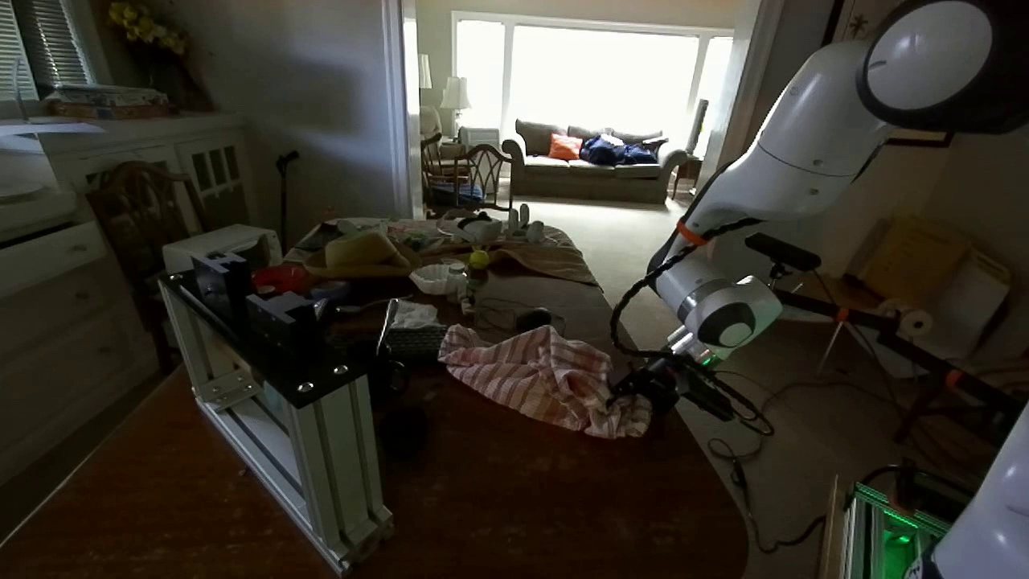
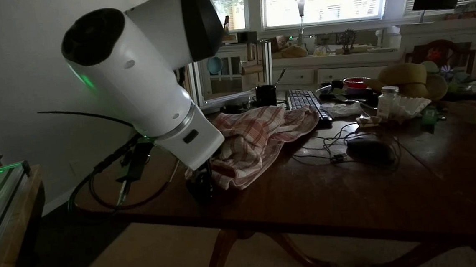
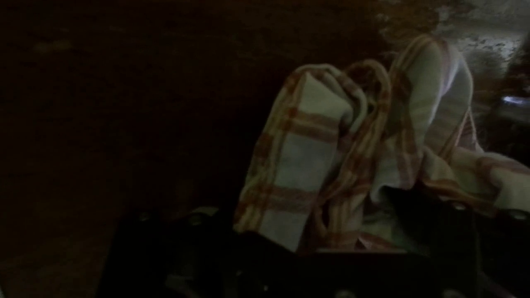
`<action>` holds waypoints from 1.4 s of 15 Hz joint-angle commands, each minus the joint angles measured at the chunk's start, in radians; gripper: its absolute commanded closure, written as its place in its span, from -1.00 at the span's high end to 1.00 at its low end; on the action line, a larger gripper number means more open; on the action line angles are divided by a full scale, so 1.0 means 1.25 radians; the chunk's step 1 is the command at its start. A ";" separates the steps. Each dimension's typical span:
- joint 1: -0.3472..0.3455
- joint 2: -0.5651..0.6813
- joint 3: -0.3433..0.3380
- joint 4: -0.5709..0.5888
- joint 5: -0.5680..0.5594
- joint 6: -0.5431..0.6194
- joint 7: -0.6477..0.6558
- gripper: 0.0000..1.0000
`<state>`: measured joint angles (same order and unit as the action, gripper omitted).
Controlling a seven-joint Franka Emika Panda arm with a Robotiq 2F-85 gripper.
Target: Fold the towel once in length then once in width
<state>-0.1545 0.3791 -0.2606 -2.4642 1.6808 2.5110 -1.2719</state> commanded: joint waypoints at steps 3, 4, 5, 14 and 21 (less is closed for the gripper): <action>-0.003 -0.008 0.011 0.004 0.021 -0.008 -0.031 -0.30; 0.000 -0.013 0.010 0.001 0.016 0.001 -0.026 -0.48; 0.000 -0.023 0.008 -0.006 0.005 0.001 -0.018 -0.61; 0.002 -0.171 -0.010 -0.096 -0.176 0.038 0.066 -0.94; -0.027 -0.314 -0.011 -0.135 -0.478 0.130 0.274 -0.94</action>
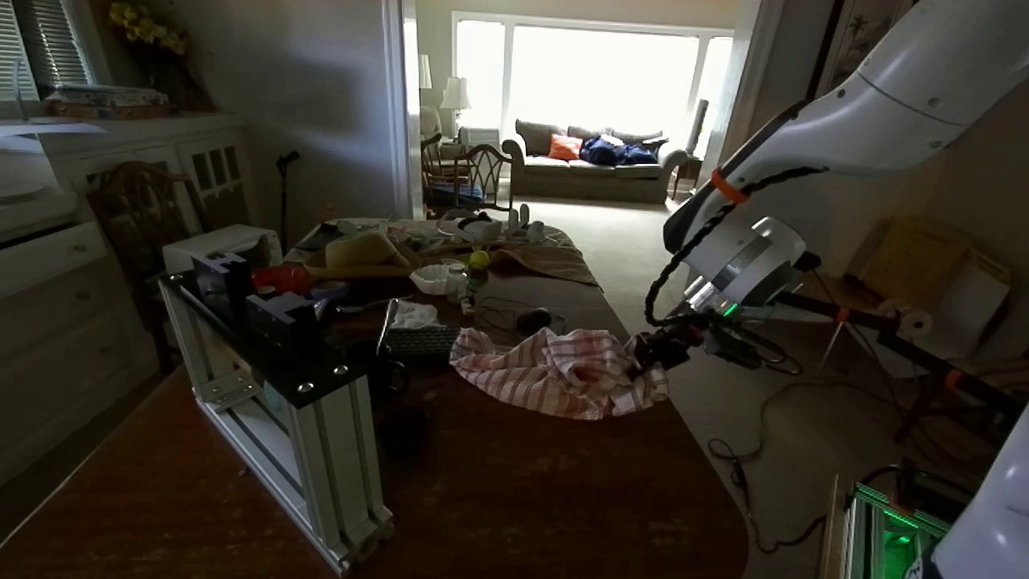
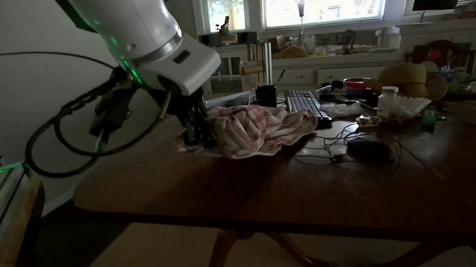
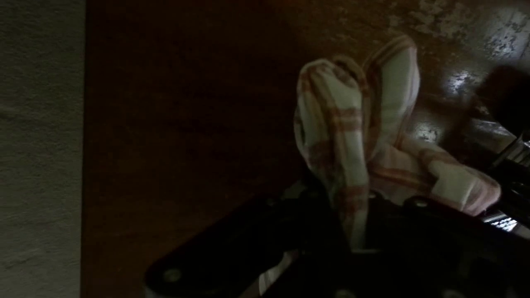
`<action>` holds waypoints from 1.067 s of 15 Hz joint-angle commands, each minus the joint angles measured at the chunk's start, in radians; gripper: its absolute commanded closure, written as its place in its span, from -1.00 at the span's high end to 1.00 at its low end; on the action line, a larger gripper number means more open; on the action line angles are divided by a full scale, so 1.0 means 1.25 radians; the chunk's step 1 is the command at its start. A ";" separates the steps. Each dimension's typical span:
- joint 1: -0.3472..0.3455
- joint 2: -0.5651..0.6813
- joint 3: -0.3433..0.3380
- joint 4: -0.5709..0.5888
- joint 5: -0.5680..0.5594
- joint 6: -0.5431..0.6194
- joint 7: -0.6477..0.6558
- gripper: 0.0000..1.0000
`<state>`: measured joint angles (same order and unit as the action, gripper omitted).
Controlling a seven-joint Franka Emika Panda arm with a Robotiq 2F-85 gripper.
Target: Fold the towel once in length then once in width
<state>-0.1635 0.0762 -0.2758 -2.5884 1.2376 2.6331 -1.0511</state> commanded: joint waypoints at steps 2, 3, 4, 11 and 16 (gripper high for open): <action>-0.039 -0.087 -0.003 -0.036 -0.235 0.033 0.176 -0.94; -0.049 -0.091 -0.005 -0.034 -0.284 0.035 0.212 -0.94; -0.061 -0.095 -0.010 -0.033 -0.336 0.029 0.248 -0.94; -0.112 -0.089 -0.037 -0.011 -0.639 0.043 0.482 -0.94; -0.106 -0.093 -0.025 0.040 -0.772 0.048 0.650 -0.94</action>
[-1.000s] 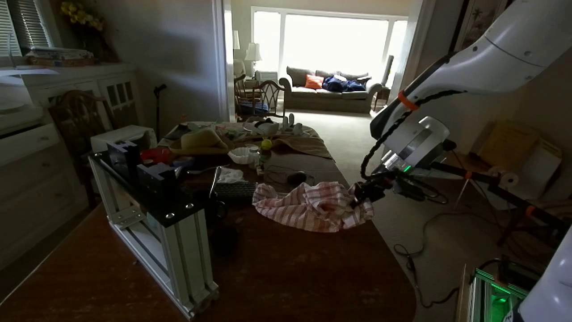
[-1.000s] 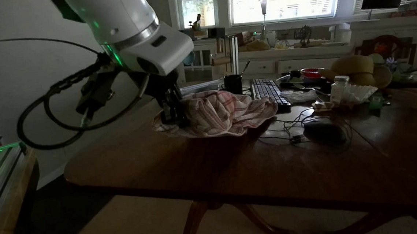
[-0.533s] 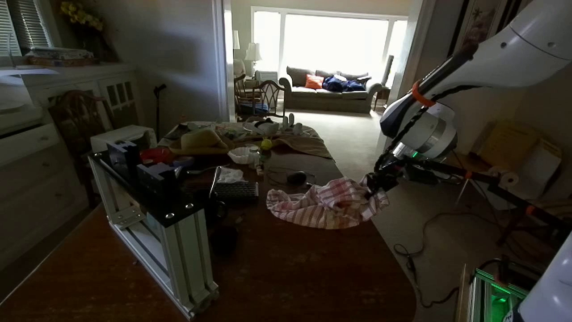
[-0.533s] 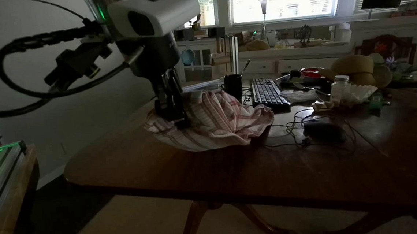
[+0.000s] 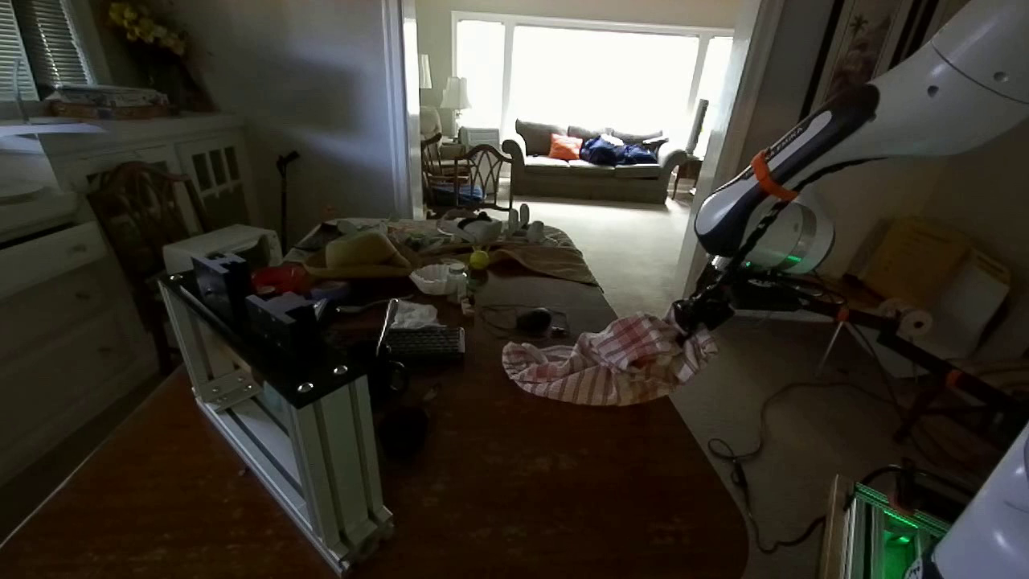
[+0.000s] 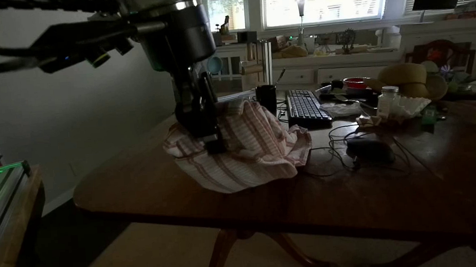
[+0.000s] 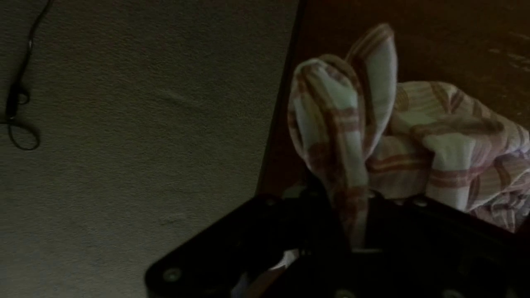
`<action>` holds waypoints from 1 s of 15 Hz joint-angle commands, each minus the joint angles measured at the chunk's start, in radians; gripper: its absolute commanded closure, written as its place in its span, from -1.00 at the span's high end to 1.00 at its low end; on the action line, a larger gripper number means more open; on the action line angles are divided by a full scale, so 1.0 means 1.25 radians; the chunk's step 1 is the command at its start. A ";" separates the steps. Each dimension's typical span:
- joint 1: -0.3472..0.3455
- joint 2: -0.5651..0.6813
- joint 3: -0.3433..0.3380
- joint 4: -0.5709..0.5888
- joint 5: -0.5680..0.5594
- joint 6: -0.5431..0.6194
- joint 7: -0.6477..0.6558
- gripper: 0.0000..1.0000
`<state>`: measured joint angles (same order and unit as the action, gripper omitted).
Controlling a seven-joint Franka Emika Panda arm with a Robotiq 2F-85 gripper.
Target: Fold the towel once in length then once in width
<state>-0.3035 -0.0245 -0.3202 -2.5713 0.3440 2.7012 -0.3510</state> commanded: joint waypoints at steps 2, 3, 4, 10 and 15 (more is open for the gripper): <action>0.029 -0.005 0.035 0.053 -0.045 -0.005 0.122 -0.94; 0.040 0.000 0.047 0.065 -0.040 -0.007 0.135 -0.94; 0.054 0.010 0.063 0.075 -0.033 -0.001 0.146 -0.94; 0.127 0.095 0.148 0.138 0.053 0.027 0.105 -0.94; 0.129 0.218 0.210 0.222 0.159 0.130 0.020 -0.94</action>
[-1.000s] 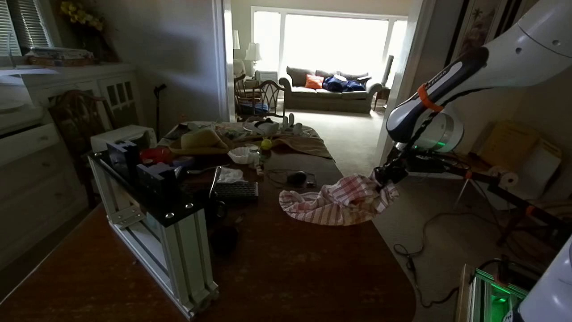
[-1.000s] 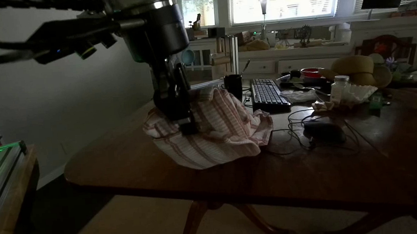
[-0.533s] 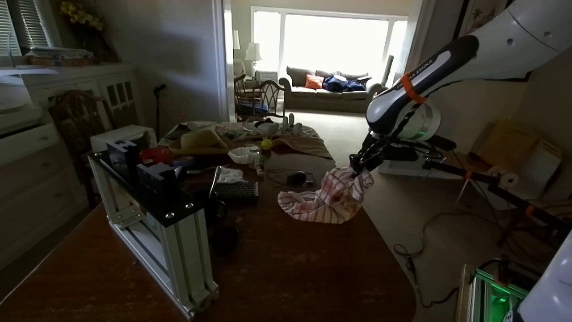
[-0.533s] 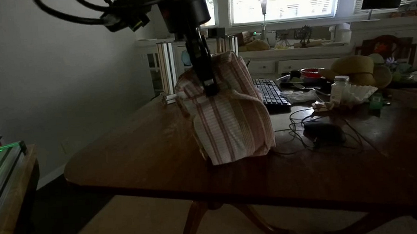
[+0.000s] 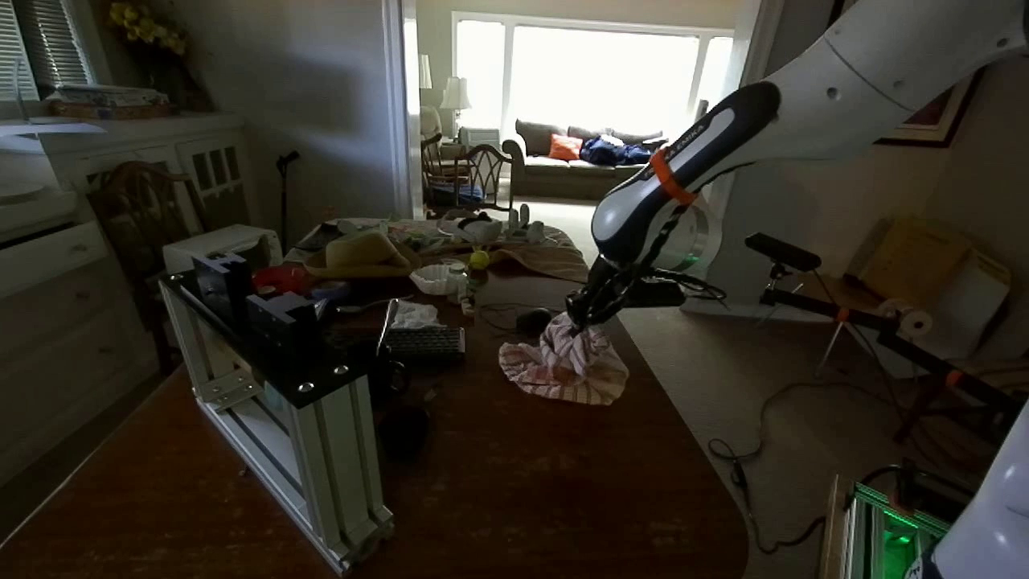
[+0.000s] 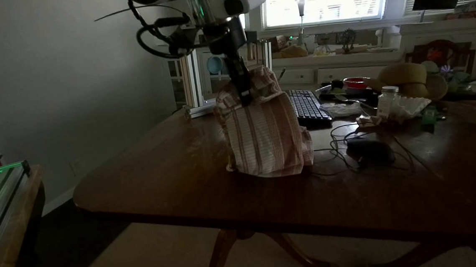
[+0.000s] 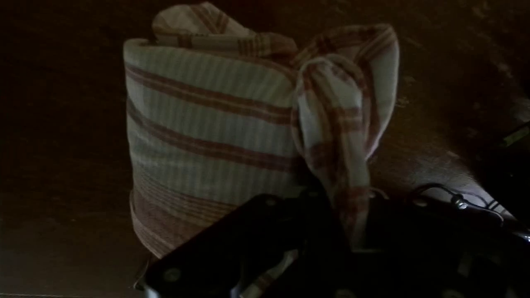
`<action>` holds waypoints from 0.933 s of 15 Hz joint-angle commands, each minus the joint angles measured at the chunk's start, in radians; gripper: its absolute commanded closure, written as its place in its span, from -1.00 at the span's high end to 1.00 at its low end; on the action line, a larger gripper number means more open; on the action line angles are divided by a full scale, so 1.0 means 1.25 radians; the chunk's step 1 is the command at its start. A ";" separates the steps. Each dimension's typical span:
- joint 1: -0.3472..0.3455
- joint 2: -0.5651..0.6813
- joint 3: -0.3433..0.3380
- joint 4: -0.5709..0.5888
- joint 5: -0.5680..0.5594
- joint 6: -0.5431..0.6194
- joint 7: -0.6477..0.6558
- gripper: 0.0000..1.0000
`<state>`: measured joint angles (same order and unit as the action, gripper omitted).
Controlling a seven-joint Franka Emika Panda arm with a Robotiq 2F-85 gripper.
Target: Fold the towel once in length then once in width
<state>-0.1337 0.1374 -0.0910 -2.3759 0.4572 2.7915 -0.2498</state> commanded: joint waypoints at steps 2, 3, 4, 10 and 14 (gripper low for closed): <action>-0.017 0.137 0.045 0.101 0.093 0.079 -0.081 -0.94; -0.020 0.160 0.049 0.118 0.099 0.086 -0.083 -0.94; -0.027 0.181 0.056 0.134 0.107 0.090 -0.088 -0.94; -0.027 0.278 0.039 0.192 0.081 0.082 -0.062 -0.94; -0.033 0.313 0.038 0.216 0.079 0.077 -0.063 -0.94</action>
<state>-0.1634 0.4762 -0.0455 -2.1454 0.5529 2.8834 -0.3214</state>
